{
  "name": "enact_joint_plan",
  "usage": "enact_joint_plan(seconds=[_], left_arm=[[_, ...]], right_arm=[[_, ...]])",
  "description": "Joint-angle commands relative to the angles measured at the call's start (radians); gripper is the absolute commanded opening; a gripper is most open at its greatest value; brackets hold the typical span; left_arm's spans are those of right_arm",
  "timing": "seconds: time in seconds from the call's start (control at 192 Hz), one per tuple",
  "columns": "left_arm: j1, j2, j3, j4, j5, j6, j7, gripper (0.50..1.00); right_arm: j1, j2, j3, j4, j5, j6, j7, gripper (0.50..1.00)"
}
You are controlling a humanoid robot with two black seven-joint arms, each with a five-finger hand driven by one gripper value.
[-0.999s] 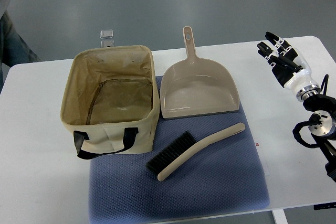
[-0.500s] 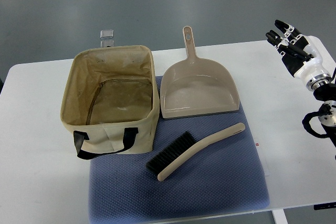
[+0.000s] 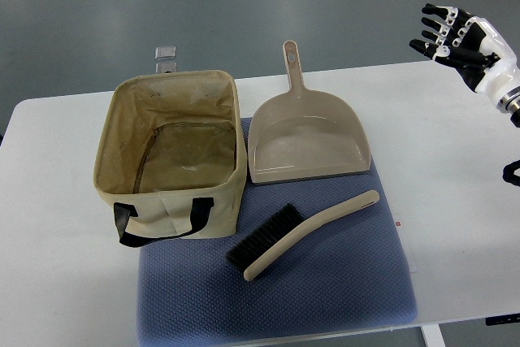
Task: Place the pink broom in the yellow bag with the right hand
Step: 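Reach the right hand over the dustpan toward the brush handle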
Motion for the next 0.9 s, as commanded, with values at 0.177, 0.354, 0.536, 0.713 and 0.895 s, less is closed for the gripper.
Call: enact_joint_plan(seconds=[0.177,0.354,0.536,0.713,0.895], left_arm=[[0.0,0.0,0.0,0.0,0.0,0.0,0.0,1.0],[0.0,0.0,0.0,0.0,0.0,0.0,0.0,1.0],[0.0,0.0,0.0,0.0,0.0,0.0,0.0,1.0],[0.0,0.0,0.0,0.0,0.0,0.0,0.0,1.0],[0.0,0.0,0.0,0.0,0.0,0.0,0.0,1.0]], right_arm=[[0.102,-0.07,-0.251,0.093,-0.258,0.001,0.033,0.924],[0.177,-0.102,-0.368,0.122,-0.309,0.001,0.033,0.926],[0.269,-0.107,-0.532,0.14,-0.373,0.001,0.044,0.926],[0.368,-0.105,-0.686,0.144,-0.423,0.0,0.058,0.926],[0.429,-0.094,-0.816,0.147,-0.519,-0.003,0.058,0.926]])
